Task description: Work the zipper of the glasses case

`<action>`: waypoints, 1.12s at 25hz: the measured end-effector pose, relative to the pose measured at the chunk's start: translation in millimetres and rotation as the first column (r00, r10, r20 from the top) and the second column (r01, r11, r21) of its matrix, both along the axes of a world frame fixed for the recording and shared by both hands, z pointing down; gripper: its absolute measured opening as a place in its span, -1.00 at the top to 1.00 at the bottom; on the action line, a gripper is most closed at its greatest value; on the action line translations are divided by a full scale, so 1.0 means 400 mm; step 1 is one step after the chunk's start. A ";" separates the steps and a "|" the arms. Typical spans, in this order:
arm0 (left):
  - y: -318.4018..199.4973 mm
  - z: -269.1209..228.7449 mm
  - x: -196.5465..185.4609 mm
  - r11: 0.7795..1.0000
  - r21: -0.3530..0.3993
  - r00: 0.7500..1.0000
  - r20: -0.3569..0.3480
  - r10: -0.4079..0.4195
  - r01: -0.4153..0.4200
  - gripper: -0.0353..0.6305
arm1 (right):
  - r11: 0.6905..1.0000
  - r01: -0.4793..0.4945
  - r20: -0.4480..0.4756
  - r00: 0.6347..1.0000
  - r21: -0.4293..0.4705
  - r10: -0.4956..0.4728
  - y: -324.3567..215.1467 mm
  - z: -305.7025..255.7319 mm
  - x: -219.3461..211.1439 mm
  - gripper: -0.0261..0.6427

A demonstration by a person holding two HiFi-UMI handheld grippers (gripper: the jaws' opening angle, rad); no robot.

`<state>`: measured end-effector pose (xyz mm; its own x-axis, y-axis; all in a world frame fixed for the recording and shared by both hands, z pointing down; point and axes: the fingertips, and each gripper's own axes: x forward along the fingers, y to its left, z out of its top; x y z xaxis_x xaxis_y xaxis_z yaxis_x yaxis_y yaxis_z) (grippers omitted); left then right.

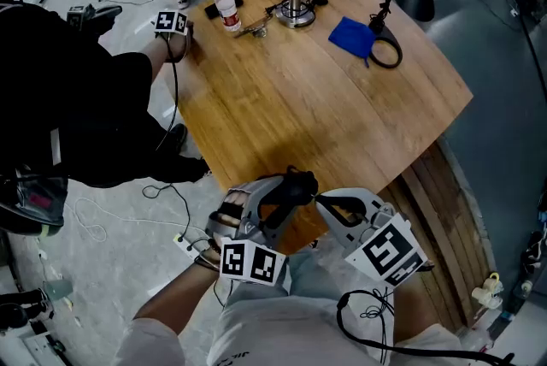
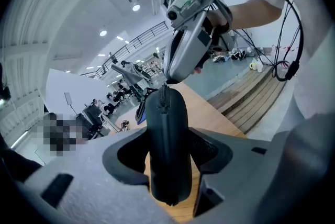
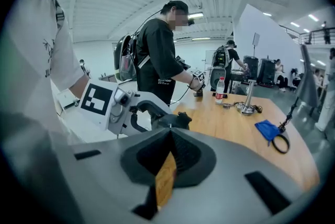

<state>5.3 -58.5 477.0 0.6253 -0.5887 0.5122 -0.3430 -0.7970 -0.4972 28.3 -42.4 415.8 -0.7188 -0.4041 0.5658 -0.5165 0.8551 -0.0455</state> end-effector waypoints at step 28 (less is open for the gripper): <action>0.073 -0.078 0.023 0.963 0.200 0.984 0.051 0.174 -0.180 0.19 | 0.944 0.267 0.291 0.935 -0.192 -0.205 0.132 -0.119 -0.061 0.92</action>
